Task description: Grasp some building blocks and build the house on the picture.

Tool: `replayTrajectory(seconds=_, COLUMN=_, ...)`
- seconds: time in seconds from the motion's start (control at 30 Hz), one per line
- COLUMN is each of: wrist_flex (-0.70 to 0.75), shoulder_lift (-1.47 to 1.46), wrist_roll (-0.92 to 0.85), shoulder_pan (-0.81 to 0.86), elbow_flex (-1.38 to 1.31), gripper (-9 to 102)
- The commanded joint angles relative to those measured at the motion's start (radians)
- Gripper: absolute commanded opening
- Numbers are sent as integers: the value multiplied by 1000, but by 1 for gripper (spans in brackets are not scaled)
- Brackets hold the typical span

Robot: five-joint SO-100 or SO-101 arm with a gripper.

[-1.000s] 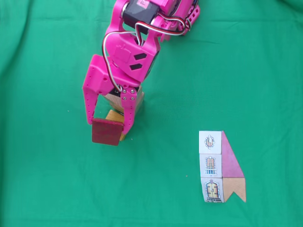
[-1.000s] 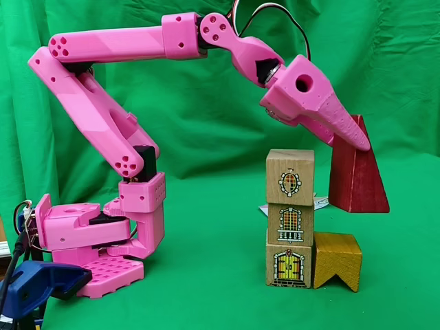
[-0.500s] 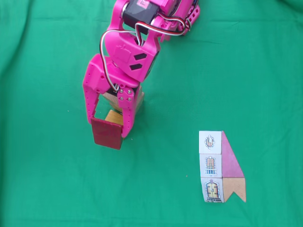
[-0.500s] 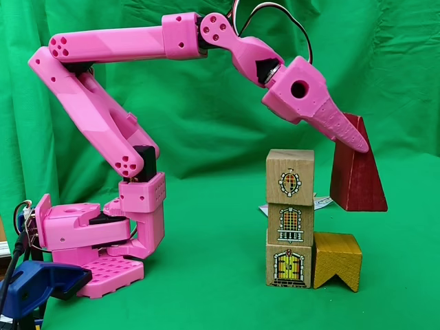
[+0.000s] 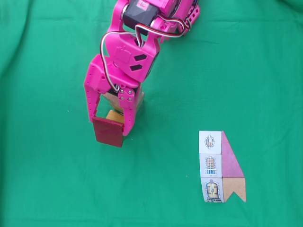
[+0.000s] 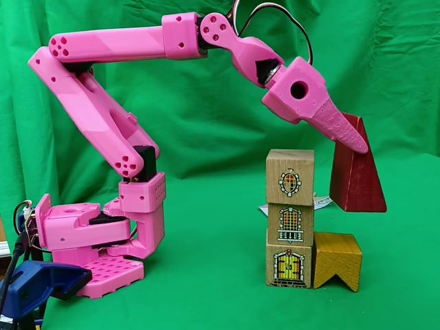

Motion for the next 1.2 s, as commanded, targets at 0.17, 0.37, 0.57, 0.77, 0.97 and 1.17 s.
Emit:
replayTrajectory(seconds=0.17, wrist_flex=-2, shoulder_lift=26, wrist_roll=9, shoulder_pan=5, elbow_flex=21, gripper=24)
replayTrajectory(seconds=0.37, wrist_flex=-2, shoulder_lift=28, wrist_roll=9, shoulder_pan=5, elbow_flex=41, gripper=24)
replayTrajectory(seconds=0.57, wrist_flex=-2, shoulder_lift=25, wrist_roll=9, shoulder_pan=6, elbow_flex=46, gripper=24)
replayTrajectory(seconds=0.77, wrist_flex=-2, shoulder_lift=25, wrist_roll=9, shoulder_pan=6, elbow_flex=66, gripper=24)
replayTrajectory(seconds=0.97, wrist_flex=-2, shoulder_lift=23, wrist_roll=9, shoulder_pan=9, elbow_flex=69, gripper=24)
replayTrajectory(seconds=1.17, wrist_flex=-2, shoulder_lift=26, wrist_roll=8, shoulder_pan=46, elbow_flex=101, gripper=24)
